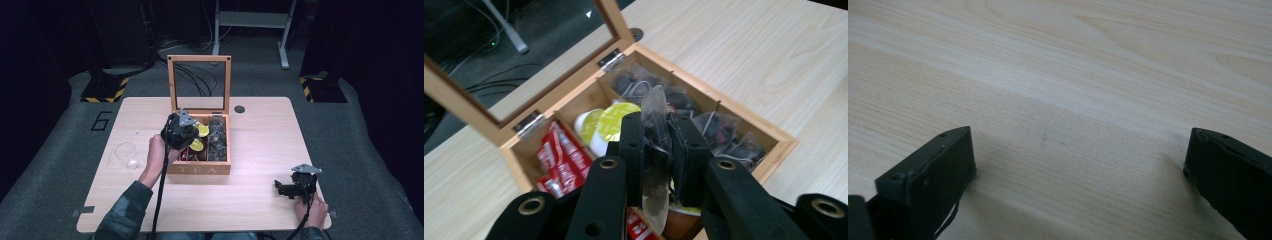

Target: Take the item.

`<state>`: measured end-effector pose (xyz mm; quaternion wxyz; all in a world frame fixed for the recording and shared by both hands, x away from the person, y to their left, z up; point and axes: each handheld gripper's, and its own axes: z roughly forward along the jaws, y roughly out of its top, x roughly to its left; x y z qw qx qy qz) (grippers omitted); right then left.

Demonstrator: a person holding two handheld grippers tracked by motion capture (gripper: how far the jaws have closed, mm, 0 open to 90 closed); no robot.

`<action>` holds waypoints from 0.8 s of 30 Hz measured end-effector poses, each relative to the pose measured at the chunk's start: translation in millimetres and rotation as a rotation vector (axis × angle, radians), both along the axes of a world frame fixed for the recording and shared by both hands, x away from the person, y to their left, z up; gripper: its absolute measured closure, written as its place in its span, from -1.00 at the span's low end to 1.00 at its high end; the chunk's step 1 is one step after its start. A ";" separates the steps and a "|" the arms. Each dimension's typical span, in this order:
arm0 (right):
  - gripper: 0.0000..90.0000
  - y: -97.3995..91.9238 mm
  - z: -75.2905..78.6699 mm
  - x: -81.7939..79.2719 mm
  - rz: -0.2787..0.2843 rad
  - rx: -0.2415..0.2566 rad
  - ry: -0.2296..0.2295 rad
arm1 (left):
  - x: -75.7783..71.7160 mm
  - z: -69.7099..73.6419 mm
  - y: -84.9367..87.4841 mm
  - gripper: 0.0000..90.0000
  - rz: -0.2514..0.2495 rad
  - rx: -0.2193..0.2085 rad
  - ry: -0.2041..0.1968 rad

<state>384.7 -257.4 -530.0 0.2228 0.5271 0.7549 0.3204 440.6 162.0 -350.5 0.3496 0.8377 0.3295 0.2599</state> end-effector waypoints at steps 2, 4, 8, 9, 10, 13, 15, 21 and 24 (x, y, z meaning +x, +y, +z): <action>-1.00 0.0 -0.1 0.0 0.000 0.000 -0.001 | -0.6 0.8 6.2 0.72 0.010 -0.009 -0.001; -1.00 0.1 -0.1 0.0 -0.001 0.000 -0.001 | -1.3 0.8 11.6 0.72 0.021 -0.018 -0.006; -1.00 0.0 -0.1 0.0 0.001 -0.001 0.000 | -1.7 2.2 20.1 0.72 0.029 -0.019 -0.013; -1.00 0.0 0.0 0.0 0.000 0.000 -0.001 | -2.3 2.8 22.1 0.72 0.036 -0.023 -0.017; -1.00 0.0 0.0 0.0 0.000 0.000 0.000 | -2.7 3.5 23.7 0.72 0.039 -0.022 -0.017; -1.00 0.0 -0.1 0.0 0.000 0.000 -0.001 | -4.8 4.8 30.9 0.72 0.058 -0.032 -0.026; -1.00 0.0 -0.1 0.0 0.000 0.000 -0.001 | -5.5 5.7 38.0 0.72 0.067 -0.035 -0.032; -1.00 0.1 -0.1 0.0 -0.001 0.000 -0.002 | -6.0 7.1 59.5 0.72 0.111 -0.055 -0.037; -1.00 0.0 -0.1 0.0 0.000 0.000 -0.001 | -7.2 7.9 69.1 0.72 0.125 -0.059 -0.044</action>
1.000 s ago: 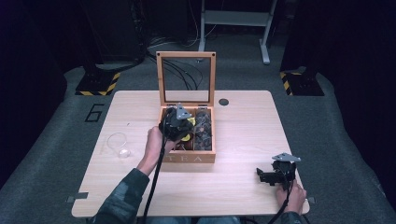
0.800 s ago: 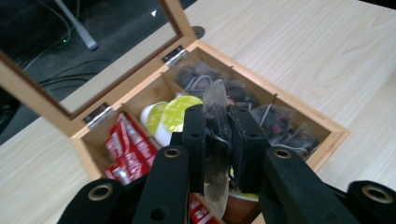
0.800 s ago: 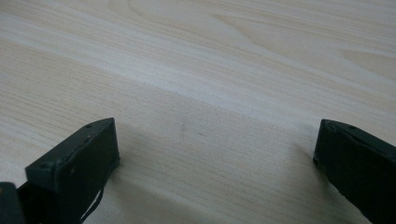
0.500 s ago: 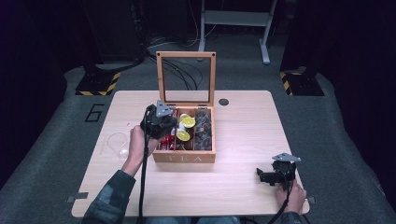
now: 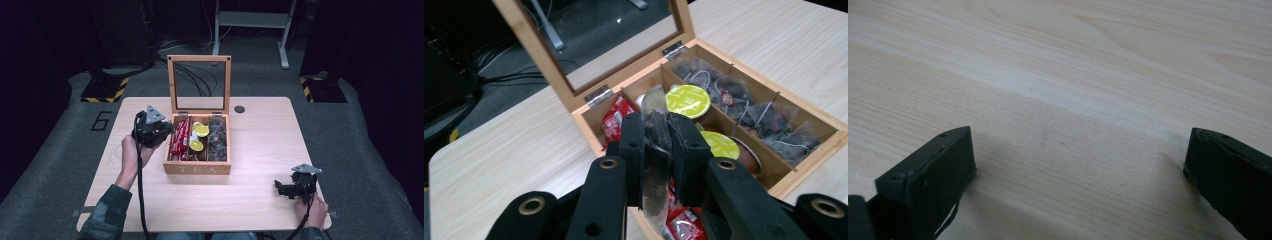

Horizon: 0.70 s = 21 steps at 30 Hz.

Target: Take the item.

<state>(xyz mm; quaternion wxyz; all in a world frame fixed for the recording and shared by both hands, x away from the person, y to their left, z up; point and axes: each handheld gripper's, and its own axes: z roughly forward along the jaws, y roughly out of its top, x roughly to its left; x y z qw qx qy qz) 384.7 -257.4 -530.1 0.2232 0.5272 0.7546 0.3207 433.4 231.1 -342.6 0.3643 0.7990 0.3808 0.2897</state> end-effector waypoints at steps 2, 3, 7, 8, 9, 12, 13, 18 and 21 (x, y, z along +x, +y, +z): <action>-1.00 0.0 0.1 0.0 0.001 0.000 0.001 | -0.4 0.7 3.2 0.72 0.003 0.003 0.004; -1.00 0.0 0.0 0.0 0.000 0.000 0.000 | -1.4 1.3 8.1 0.72 0.013 -0.001 0.002; -1.00 0.0 0.0 0.0 0.000 0.000 0.000 | -3.7 0.5 18.9 0.72 0.030 0.001 0.002; -1.00 0.0 0.0 0.0 0.000 0.000 -0.001 | -4.3 -0.3 21.0 0.72 0.036 0.002 0.003; -1.00 0.0 0.0 0.0 0.000 0.000 0.000 | -4.9 -1.1 23.4 0.72 0.039 0.003 0.004; -1.00 0.0 0.0 0.0 0.000 0.000 0.000 | -6.2 -2.9 30.2 0.72 0.054 -0.003 0.006; -1.00 0.0 0.0 0.0 0.000 0.000 0.000 | -6.8 -3.0 33.0 0.72 0.061 -0.006 0.008; -1.00 0.0 -0.1 0.0 0.000 0.000 -0.001 | -9.2 -3.4 45.1 0.72 0.082 -0.010 0.009; -1.00 -0.1 0.0 0.0 0.000 0.000 0.000 | -11.9 -3.2 57.2 0.72 0.100 -0.020 0.017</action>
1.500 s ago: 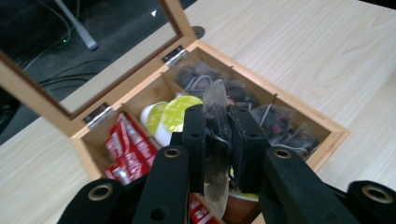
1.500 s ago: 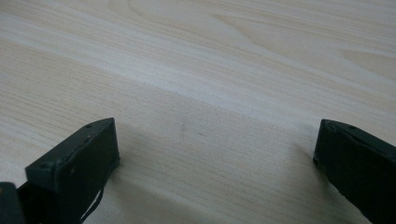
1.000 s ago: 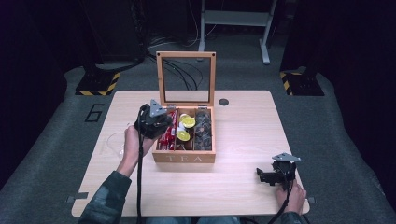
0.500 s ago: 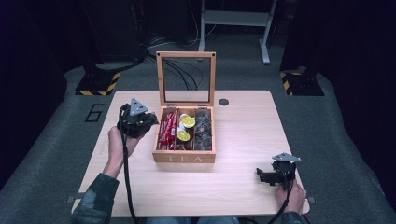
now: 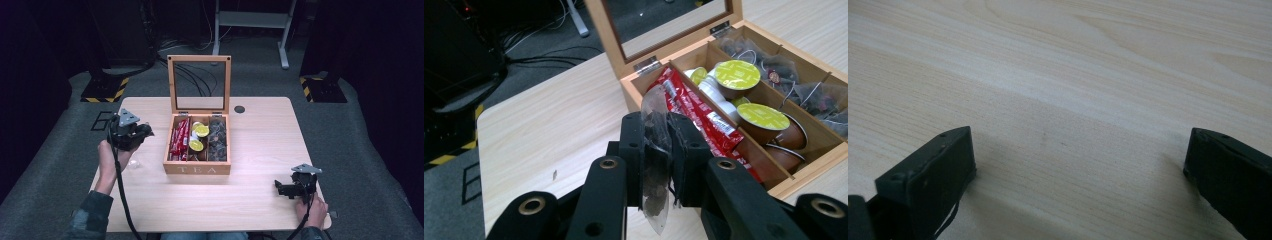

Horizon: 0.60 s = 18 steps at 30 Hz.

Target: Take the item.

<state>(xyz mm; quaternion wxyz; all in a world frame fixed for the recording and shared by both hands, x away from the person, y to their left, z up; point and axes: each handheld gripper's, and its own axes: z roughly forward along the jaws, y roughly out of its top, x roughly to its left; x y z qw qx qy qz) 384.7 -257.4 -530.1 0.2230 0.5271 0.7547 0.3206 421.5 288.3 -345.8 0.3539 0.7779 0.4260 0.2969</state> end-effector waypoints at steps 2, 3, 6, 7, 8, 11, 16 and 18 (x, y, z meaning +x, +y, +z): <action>-1.00 0.1 0.0 0.0 -0.001 0.000 0.000 | -1.3 -0.7 6.0 0.72 0.009 -0.001 0.005; -1.00 0.1 0.0 0.0 -0.001 0.000 0.000 | -1.3 -0.7 6.0 0.72 0.009 -0.001 0.005; -1.00 0.0 0.0 0.0 0.000 0.000 0.000 | -3.7 -2.9 16.1 0.72 0.033 0.002 0.005; -1.00 0.0 0.0 0.0 0.000 0.000 0.000 | -4.4 -2.6 19.8 0.72 0.036 0.004 0.014; -1.00 0.0 -0.1 0.0 0.000 0.000 -0.001 | -4.7 -2.9 21.7 0.72 0.041 -0.001 0.014; -1.00 0.0 0.0 0.0 0.000 0.000 0.000 | -5.9 -2.6 27.4 0.72 0.050 0.006 0.020; -1.00 0.0 0.0 0.0 0.000 0.000 0.000 | -7.8 -2.8 33.9 0.72 0.062 0.015 0.031; -1.00 0.0 -0.1 0.0 -0.001 0.000 -0.001 | -7.9 -4.0 36.6 0.72 0.069 0.026 0.041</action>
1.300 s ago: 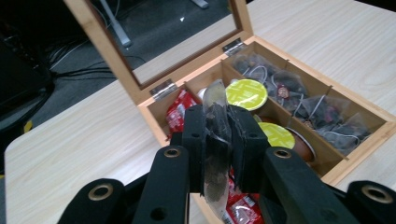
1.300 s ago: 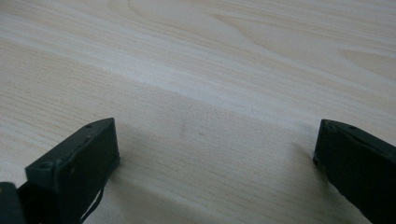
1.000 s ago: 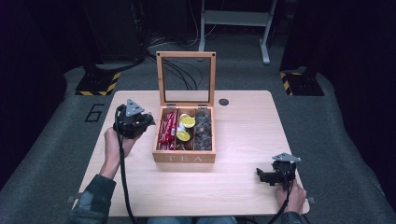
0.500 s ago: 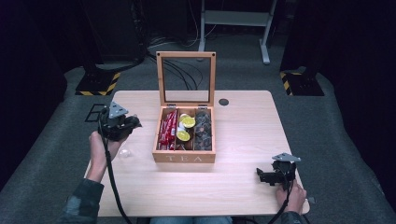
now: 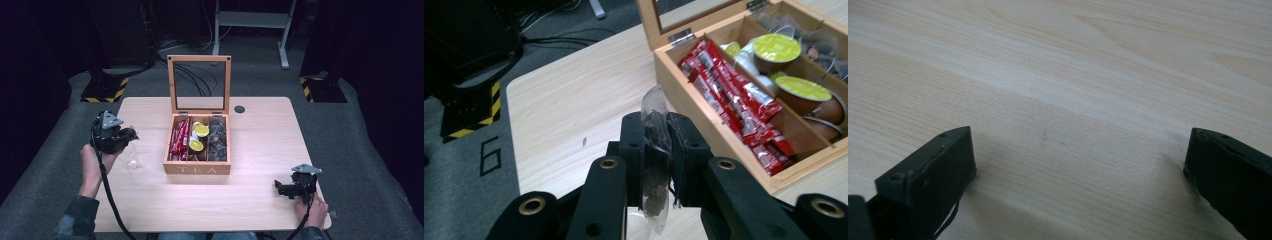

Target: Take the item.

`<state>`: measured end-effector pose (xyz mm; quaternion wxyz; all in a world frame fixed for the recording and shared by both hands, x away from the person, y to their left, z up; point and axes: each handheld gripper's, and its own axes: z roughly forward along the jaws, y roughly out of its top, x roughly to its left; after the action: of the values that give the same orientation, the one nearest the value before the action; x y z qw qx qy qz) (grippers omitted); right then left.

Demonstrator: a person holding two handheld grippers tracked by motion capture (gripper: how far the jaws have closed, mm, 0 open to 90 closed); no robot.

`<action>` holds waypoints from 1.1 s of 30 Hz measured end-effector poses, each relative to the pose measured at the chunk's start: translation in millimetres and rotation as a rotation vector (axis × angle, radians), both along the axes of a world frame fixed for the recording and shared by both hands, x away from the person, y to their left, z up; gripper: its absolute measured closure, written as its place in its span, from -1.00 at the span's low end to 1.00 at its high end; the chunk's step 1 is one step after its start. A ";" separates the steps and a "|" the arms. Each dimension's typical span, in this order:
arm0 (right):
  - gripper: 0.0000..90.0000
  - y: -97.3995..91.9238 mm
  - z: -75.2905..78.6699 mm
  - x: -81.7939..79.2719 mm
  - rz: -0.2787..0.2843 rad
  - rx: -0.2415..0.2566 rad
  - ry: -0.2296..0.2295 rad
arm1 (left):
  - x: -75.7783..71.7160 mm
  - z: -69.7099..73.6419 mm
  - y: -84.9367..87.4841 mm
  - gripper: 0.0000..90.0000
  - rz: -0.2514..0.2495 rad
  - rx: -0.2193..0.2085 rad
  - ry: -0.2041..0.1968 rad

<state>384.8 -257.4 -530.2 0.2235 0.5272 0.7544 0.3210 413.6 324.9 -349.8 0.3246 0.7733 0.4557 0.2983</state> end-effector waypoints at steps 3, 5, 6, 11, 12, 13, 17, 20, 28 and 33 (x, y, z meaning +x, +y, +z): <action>-1.00 0.0 0.0 0.0 0.000 0.000 0.000 | 1.2 -4.1 5.3 0.72 0.011 0.003 0.014; -1.00 0.0 0.0 0.0 0.000 0.000 0.001 | 1.4 -7.6 8.8 0.72 0.021 -0.002 0.025; -1.00 0.0 0.1 0.0 0.000 0.000 0.001 | 1.6 -9.7 10.4 0.72 0.027 0.000 0.027; -1.00 0.0 0.0 0.0 0.000 0.000 0.001 | 4.0 -19.4 19.7 0.72 0.040 0.008 0.077; -1.00 0.0 0.0 0.0 0.001 -0.002 0.001 | 4.4 -21.6 20.4 0.72 0.045 0.003 0.080; -1.00 0.0 0.0 0.0 0.000 0.000 0.000 | 5.0 -23.6 21.2 0.72 0.046 0.008 0.091; -1.00 0.0 0.0 0.0 0.000 0.000 0.000 | 8.7 -31.4 23.7 0.72 0.056 0.018 0.123; -1.00 0.0 0.1 -0.1 0.001 0.000 0.001 | 11.9 -37.1 26.7 0.72 0.065 0.013 0.151; -1.00 0.0 0.0 0.0 0.000 0.000 0.000 | 17.4 -48.1 29.5 0.72 0.072 0.019 0.195; -1.00 0.0 0.0 0.0 0.000 0.000 0.000 | 19.8 -53.5 29.0 0.72 0.074 0.027 0.221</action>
<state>384.7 -257.3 -530.2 0.2236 0.5272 0.7544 0.3209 433.4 353.9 -403.3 0.2507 0.7885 0.5128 0.2290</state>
